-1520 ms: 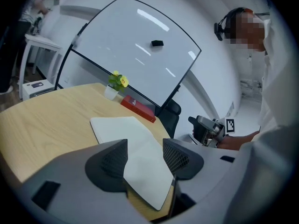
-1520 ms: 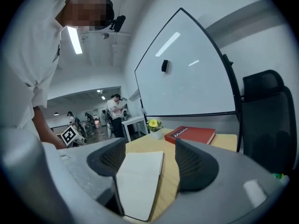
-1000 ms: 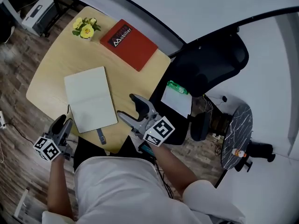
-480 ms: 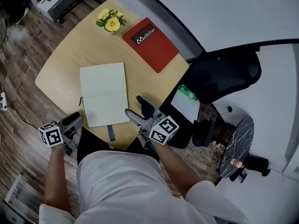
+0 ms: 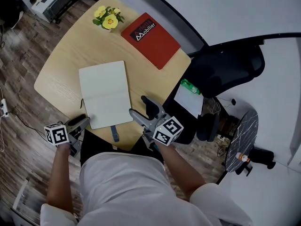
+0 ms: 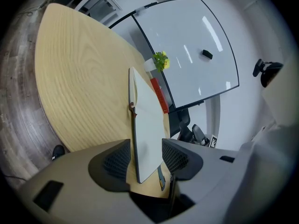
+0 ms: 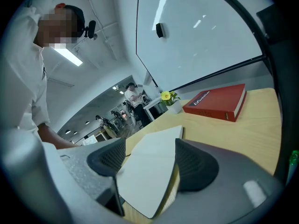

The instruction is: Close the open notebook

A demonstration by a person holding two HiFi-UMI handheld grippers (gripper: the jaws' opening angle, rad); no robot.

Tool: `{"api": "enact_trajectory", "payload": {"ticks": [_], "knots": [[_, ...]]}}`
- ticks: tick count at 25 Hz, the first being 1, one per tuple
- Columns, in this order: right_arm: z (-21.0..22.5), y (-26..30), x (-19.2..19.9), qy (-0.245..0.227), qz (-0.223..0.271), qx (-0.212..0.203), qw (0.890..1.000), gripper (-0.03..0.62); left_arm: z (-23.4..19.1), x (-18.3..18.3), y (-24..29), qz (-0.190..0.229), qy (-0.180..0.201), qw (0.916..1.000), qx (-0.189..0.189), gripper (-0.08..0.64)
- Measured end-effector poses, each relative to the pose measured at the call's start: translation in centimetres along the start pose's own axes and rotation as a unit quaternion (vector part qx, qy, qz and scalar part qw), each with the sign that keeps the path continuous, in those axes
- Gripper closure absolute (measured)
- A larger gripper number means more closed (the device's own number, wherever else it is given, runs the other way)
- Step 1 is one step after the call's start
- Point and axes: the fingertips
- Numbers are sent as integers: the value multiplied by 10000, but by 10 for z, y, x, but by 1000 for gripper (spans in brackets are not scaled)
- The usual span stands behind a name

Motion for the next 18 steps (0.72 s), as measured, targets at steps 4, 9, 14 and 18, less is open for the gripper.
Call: {"api": "enact_trajectory", "payload": {"ticks": [4,9,14,18], "knots": [[4,-2,1,26,2,98,9999,258,-4,-2,5,-158,-47,9999,-52,374],[6,-3,1,73,23,170,9998,258,-4,2,11,-381,-285,9988,-132,404],[8,-2,1,58,27,148,9999,258,-5,2,13,-523,-505,9973,-136,433],[9,-3,0,50,19,148,9999,258,-7,2,11,-497,-634,9967,-64,480]]}}
Point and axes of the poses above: the fingertips, and each gripper's own axes: y forward along the fingers, z to its right, x out of its underside, and after that the axes turned 9 degrees about -y, right-handed
